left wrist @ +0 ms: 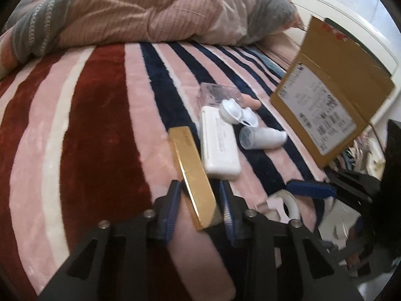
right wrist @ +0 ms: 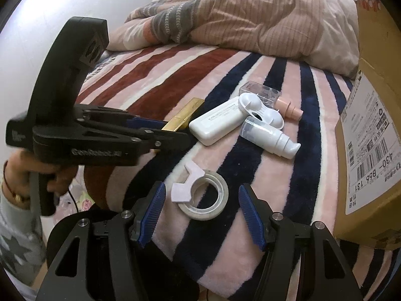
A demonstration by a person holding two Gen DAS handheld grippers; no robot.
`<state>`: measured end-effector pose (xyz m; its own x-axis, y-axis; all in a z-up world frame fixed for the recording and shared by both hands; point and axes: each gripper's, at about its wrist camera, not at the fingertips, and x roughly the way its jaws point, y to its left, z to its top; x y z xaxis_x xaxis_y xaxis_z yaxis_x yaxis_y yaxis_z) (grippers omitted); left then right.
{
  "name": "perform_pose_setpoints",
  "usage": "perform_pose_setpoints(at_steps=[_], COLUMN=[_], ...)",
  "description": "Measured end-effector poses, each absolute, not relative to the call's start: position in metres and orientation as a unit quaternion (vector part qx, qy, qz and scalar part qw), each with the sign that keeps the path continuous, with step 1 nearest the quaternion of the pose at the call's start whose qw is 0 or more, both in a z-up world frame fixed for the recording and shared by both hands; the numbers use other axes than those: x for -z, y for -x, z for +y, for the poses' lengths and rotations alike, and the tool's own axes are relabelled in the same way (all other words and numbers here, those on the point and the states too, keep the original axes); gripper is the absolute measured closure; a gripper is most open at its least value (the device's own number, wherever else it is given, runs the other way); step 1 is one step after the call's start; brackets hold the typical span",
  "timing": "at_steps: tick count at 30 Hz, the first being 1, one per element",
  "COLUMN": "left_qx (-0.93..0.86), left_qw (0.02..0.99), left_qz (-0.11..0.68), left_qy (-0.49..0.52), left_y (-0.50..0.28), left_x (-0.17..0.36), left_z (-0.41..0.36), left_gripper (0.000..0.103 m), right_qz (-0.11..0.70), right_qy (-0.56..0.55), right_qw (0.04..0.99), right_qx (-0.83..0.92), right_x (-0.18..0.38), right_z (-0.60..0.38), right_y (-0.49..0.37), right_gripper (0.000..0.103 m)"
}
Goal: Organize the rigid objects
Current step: 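Grasp the gold lipstick with the left gripper while the right gripper grasps the tape roll, then carry lipstick and tape roll into the cardboard box while both grippers open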
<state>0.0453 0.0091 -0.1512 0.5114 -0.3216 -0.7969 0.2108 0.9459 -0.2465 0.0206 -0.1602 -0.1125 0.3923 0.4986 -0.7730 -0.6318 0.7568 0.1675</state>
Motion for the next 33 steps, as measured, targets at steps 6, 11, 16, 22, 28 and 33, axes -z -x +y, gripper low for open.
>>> perform_pose_setpoints(at_steps=[6,11,16,22,28,33], left_qx=[0.132,0.130,0.124,0.106,0.102,0.136], left_qw=[0.878,0.884,0.892,0.910,0.929,0.938], left_qz=[0.457,0.447,0.433,0.401,0.355,0.319], left_qy=[0.049,0.051,0.043,0.022,-0.006,-0.022], left_y=[-0.048,-0.048,-0.038,-0.021,-0.009,-0.009], left_x=[0.153,0.157,0.144,0.103,0.032,-0.023], left_z=[0.010,0.010,0.013,0.023,0.015,-0.027], left_gripper=[0.088,0.088,0.088,0.088,0.088,0.088], right_qz=[0.430,0.418,0.409,0.362,0.291,0.245], right_qy=[0.087,0.105,0.099,0.093,0.087,0.058], right_qw=[0.834,0.839,0.842,0.857,0.884,0.909], right_qx=[-0.334,-0.333,-0.338,-0.354,-0.355,-0.331], right_x=[0.114,0.116,0.108,0.065,0.008,-0.037], right_z=[-0.158,-0.154,-0.156,-0.159,-0.173,-0.217], right_y=[-0.025,-0.023,-0.020,-0.010,-0.004,-0.006], right_gripper=[0.062,0.064,0.064,0.064,0.064,0.064])
